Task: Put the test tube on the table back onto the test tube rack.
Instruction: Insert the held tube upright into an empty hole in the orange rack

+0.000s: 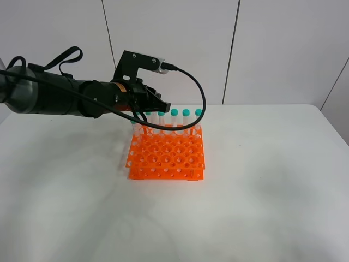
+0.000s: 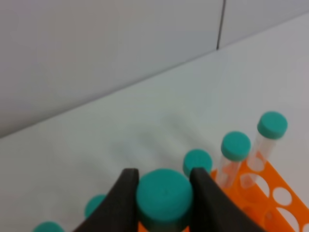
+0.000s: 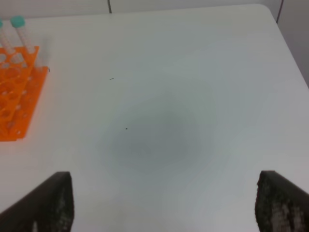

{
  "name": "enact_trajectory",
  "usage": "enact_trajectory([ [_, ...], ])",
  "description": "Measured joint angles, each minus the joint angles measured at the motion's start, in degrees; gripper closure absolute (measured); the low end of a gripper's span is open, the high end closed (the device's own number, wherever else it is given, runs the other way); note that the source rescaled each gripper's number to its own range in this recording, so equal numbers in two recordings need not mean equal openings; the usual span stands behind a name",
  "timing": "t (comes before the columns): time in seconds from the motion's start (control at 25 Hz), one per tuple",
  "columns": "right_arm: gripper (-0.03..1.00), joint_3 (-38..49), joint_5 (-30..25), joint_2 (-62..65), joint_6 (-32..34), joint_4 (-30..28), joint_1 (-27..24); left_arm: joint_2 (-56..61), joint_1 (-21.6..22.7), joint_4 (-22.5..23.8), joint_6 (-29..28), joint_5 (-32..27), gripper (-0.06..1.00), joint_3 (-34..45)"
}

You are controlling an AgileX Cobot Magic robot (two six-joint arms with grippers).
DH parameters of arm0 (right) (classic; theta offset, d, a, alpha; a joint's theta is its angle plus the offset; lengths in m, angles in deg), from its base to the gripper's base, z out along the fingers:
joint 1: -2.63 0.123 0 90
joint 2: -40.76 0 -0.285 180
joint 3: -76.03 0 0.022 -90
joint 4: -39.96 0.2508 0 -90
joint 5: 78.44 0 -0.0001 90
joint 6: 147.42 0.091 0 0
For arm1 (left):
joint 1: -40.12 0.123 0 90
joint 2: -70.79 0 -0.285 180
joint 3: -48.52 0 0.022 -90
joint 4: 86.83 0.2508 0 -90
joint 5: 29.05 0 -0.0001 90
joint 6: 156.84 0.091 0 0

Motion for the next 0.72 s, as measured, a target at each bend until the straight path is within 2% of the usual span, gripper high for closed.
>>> enact_trajectory([
  [0.44,0.16,0.0,0.0,0.0,0.0,0.0,0.0,-0.9,1.0,0.0,0.3,1.6,0.94,0.1],
  [0.72,0.16,0.0,0.0,0.0,0.0,0.0,0.0,-1.3,2.0,0.0,0.3,4.1,0.94,2.8],
])
